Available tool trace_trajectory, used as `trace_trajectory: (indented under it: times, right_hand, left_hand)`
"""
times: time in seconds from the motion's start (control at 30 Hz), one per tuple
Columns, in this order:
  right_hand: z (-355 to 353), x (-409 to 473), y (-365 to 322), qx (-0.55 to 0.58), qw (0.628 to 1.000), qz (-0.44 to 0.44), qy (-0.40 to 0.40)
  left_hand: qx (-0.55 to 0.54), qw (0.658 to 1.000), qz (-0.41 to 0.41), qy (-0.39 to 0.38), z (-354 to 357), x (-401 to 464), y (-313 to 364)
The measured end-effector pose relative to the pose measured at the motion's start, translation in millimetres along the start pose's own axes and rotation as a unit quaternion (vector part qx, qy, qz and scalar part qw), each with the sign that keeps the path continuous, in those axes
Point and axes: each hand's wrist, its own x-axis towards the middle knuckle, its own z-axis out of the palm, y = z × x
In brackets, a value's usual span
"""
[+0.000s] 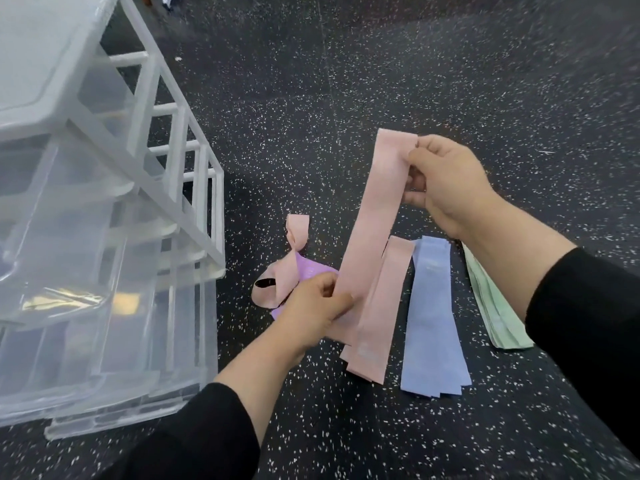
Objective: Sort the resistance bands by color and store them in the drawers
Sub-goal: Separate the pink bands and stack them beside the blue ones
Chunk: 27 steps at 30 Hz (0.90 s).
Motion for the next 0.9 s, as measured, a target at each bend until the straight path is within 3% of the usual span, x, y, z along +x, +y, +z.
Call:
trace_trajectory:
  times: [0.23, 0.4, 0.47, 0.53, 0.6, 0.7, 0.8, 0.9]
  right_hand:
    - [-38.6, 23.7, 73.1, -0.107, 0.983, 0.118, 0.089]
    - [-48.9, 38.4, 109.0, -0.185, 0.965, 0.164, 0.086]
    - [-49.5, 41.5, 117.0, -0.242, 0.95, 0.174, 0.09]
    - [-46.3, 42.9, 121.5, -0.361, 0.912, 0.186, 0.06]
    - [-33.7, 39.7, 121.9, -0.455, 0.877, 0.154, 0.025]
    - [3.6, 28.2, 122.4, -0.463, 0.882, 0.07, -0.046]
    - [39.2, 10.9, 127.5, -0.454, 0.881, 0.033, -0.125]
    - [57.5, -3.7, 136.8, -0.447, 0.879, 0.023, -0.167]
  left_hand:
    - [-0.032, 0.995, -0.092, -0.011, 28.0, -2.5, -45.4]
    - [0.022, 0.99, -0.136, -0.005, 45.9, -5.1, -69.2]
    - [0.113, 0.987, -0.114, 0.015, 50.3, -7.2, -70.4]
    - [0.273, 0.956, -0.06, 0.091, 48.1, -6.5, -68.4]
    - [0.294, 0.943, -0.019, 0.158, 36.8, -1.8, -63.6]
    - [0.287, 0.934, 0.019, 0.214, 9.3, 18.2, -61.2]
    - [0.327, 0.916, -0.006, 0.231, -18.5, 44.6, -57.3]
    - [0.352, 0.916, -0.047, 0.186, -35.3, 67.2, -56.4]
